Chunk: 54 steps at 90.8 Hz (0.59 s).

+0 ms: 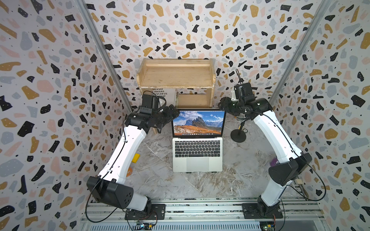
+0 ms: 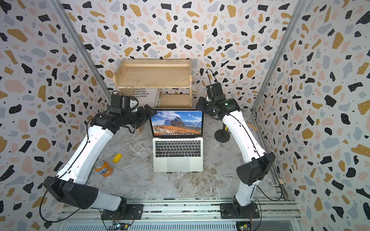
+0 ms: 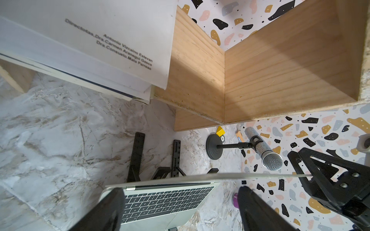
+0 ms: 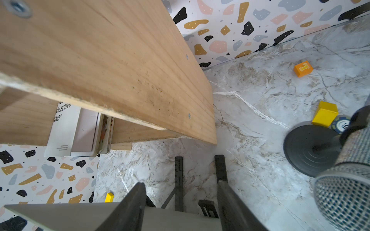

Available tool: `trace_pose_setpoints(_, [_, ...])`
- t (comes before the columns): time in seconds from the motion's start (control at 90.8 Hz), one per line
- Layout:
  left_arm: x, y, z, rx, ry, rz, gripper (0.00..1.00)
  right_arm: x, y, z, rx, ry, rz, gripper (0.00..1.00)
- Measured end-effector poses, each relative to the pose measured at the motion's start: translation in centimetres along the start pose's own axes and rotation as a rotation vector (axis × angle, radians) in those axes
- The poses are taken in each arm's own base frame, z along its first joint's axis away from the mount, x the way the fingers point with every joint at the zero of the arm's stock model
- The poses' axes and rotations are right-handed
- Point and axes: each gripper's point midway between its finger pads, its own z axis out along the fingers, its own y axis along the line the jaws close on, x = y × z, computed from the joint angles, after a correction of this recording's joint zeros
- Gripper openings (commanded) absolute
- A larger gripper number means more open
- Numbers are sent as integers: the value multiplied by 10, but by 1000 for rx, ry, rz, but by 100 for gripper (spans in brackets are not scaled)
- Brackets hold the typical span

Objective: Close the laptop lid and set it aside
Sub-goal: Close the lid of the laptop.

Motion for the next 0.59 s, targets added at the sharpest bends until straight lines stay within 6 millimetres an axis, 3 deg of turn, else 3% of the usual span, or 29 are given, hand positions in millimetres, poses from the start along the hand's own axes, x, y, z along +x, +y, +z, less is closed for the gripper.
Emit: trace_pose_setpoints(0.595, [31, 0, -15, 19, 23, 26, 88, 9, 0, -16, 8, -47, -31, 61])
